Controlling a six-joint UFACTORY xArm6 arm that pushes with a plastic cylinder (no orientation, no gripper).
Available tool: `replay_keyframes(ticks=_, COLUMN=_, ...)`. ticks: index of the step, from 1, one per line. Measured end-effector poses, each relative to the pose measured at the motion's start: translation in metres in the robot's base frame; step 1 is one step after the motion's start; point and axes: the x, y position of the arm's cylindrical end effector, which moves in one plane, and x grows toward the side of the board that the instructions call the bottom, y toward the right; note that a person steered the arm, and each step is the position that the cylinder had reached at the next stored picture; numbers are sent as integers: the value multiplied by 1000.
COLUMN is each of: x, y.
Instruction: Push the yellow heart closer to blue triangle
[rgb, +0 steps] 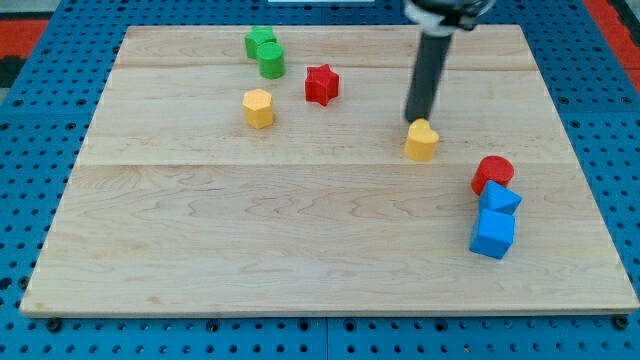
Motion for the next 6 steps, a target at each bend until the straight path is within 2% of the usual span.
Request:
replay_keyframes(ticks=1, x=49, y=-20)
replay_keyframes(ticks=2, x=42, y=-41)
replay_keyframes(ticks=3, x=3, y=-30)
replay_keyframes(ticks=4, x=7, y=26)
replay_keyframes(ticks=5, x=55, y=42)
replay_keyframes(ticks=6, x=93, y=28)
